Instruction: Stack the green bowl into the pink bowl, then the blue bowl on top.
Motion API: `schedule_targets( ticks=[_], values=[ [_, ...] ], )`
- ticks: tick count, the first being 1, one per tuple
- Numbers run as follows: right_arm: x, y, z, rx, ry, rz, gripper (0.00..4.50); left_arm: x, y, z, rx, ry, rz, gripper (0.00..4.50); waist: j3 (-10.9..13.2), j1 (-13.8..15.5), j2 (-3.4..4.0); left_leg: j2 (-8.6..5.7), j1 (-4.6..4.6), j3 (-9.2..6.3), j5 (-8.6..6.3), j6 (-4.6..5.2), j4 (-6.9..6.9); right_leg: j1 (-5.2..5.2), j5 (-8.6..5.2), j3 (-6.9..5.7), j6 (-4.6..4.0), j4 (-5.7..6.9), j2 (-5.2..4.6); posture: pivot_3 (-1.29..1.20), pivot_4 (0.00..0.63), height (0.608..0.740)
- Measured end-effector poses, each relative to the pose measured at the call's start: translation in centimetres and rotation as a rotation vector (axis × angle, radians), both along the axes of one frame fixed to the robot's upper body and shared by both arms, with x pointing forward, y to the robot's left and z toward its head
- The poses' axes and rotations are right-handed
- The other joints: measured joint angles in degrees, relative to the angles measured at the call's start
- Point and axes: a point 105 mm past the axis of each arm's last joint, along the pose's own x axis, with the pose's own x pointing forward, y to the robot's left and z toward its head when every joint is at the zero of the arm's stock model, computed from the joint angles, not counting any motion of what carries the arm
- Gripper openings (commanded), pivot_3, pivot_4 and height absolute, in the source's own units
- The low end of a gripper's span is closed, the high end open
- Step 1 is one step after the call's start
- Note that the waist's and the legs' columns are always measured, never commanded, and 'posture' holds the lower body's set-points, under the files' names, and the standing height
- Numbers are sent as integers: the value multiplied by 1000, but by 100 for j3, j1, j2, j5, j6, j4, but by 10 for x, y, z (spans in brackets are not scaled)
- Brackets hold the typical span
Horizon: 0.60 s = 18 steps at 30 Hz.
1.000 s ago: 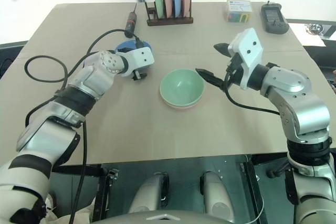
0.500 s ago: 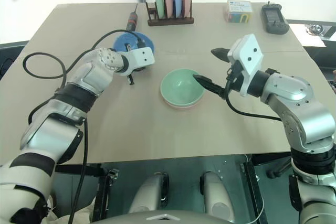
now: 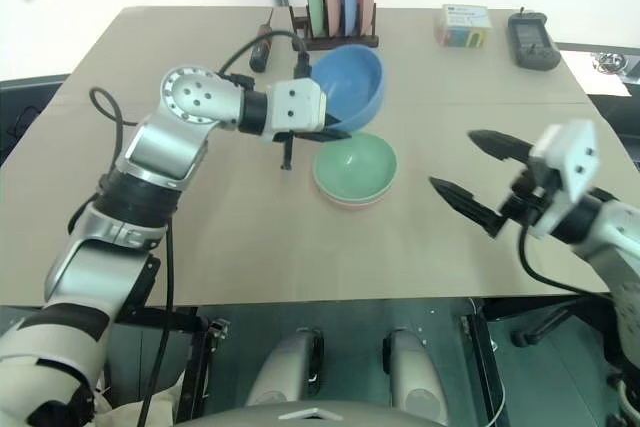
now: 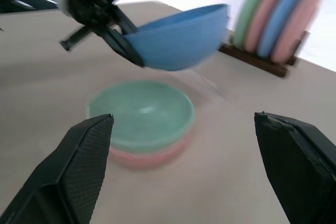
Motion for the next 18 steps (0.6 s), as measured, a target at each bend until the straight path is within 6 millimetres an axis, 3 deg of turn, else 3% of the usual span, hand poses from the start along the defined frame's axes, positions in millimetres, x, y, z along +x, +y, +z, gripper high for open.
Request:
schedule_targets(
  ticks=[2, 3, 4, 6, 7, 10, 12, 14, 18],
  values=[
    [-10, -5, 1, -32, -6, -27, 4500, -9, -3, -3, 9, 62, -51, 1210, -1, -18, 0, 4, 20, -1, 0, 1, 3, 19, -1, 1, 1, 4, 6, 0, 150, 740],
    [-13, -6, -1, -40, -2, -37, 4500, -13, -2, -5, 17, 93, -71, 1808, -1, -35, 0, 4, 39, 0, 0, 1, 3, 36, -6, 3, 9, 3, 6, 0, 150, 740],
    [-14, -7, -1, -42, 2, -41, 4500, -15, -1, -6, 20, 104, -77, 1982, -1, -43, 0, 4, 48, 1, 0, 1, 3, 46, -7, 4, 10, 3, 6, 0, 150, 740],
    [-14, -9, -1, -35, 4, -55, 4500, -19, 1, -8, 32, 128, -86, 2864, -1, -68, 0, 5, 79, 1, 0, 1, 3, 79, -16, 4, 18, -3, 5, 0, 150, 740],
    [-15, -8, 0, -37, 1, -54, 4500, -20, 1, -8, 32, 131, -83, 3094, -1, -75, 0, 4, 82, 1, 0, 1, 3, 85, -24, 4, 6, -5, 5, 0, 150, 740],
    [-12, -3, -2, -47, 10, -42, 4500, -19, 13, -4, -25, 179, -20, 3094, -1, -122, 0, 5, 85, 1, 0, 1, 3, 88, -24, 7, 7, -4, 5, 0, 150, 740],
    [-9, 1, -8, -54, 39, -23, 4500, -14, 23, 11, -244, 214, 39, 3094, -4, -131, 5, 7, 87, -1, 0, 1, 3, 88, -16, 5, 21, -3, 5, 0, 150, 740],
    [-2, 2, -15, -82, 72, -18, 4500, -13, 40, 11, -365, 213, 112, 3094, -5, -138, 6, 7, 86, -3, 0, 1, 3, 88, -15, 3, 21, -4, 5, 0, 150, 740],
    [17, -5, -32, -123, 124, -34, 4500, -19, 73, -5, -474, 320, 246, 4123, -5, -126, 3, 6, 82, -3, -1, 1, 2, 88, -11, 1, 14, -8, 2, 0, 150, 740]
  ],
)
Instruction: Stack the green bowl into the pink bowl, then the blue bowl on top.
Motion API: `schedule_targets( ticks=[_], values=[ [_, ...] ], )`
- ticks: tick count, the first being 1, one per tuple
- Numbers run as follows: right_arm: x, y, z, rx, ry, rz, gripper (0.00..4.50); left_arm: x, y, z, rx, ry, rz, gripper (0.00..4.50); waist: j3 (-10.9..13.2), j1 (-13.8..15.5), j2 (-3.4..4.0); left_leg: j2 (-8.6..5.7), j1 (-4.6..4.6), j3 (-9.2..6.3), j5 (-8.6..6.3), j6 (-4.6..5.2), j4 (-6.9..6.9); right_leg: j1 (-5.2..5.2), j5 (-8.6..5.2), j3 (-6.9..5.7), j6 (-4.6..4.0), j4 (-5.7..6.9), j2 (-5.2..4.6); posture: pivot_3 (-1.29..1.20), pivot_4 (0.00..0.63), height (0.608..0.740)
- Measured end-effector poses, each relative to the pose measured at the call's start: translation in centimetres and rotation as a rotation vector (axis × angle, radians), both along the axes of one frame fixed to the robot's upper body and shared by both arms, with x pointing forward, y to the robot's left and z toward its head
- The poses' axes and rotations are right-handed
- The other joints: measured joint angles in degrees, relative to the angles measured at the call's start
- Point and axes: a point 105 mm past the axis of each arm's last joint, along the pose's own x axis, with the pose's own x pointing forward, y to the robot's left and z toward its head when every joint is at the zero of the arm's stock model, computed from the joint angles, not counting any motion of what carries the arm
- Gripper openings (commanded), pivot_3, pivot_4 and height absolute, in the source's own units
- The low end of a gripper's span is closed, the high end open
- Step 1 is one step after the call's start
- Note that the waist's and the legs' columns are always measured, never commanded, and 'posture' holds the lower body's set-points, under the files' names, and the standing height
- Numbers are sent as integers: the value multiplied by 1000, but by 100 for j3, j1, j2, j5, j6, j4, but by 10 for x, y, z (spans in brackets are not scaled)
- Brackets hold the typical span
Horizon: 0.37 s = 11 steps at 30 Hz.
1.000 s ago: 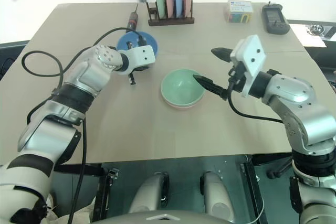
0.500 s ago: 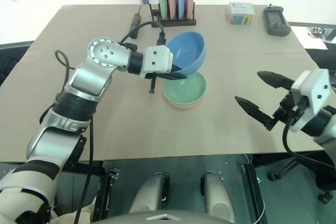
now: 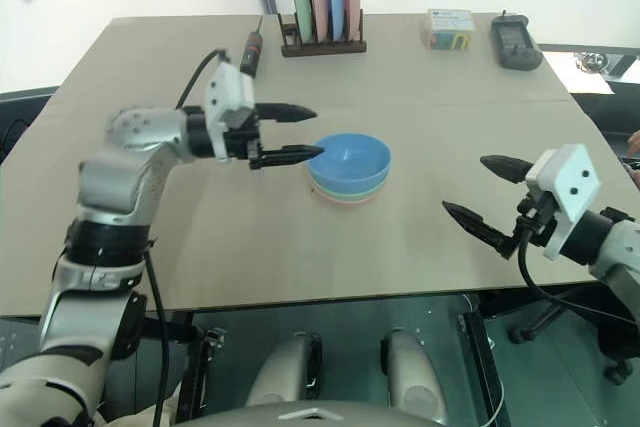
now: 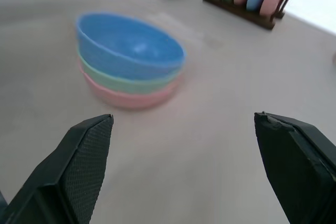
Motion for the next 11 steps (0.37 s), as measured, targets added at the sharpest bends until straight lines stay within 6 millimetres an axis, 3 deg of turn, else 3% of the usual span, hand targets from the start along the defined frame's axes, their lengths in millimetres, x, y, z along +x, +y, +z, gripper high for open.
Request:
schedule_targets(
  ticks=[1, 5, 6, 11],
  values=[
    [5, -4, 0, 15, -6, -7, 4500, -7, 9, -7, -13, 41, 9, 4435, 0, -4, 0, 1, 0, 3, 0, 0, -2, 0, 0, 2, 0, -2, 0, 0, 150, 740],
    [7, -13, -11, 6, 43, 25, 4500, -34, 40, -36, -64, 170, 65, 4435, 0, 22, 1, 0, -1, 1, -1, -1, -14, -5, 5, -1, -13, -6, -5, 0, 150, 740],
    [1, -19, -19, -40, 103, 48, 4500, -42, 58, -46, -47, 199, 140, 4435, 1, 62, -1, -1, -1, 0, 0, -1, -17, -4, 5, -5, -14, -9, -6, 0, 150, 740],
    [-16, -38, -10, -71, 159, 73, 4500, -63, 92, -47, 14, 188, 265, 4435, -3, 124, -8, -2, 10, 6, -1, -1, -13, 7, -20, -6, -14, -14, -14, 0, 150, 740]
  ],
)
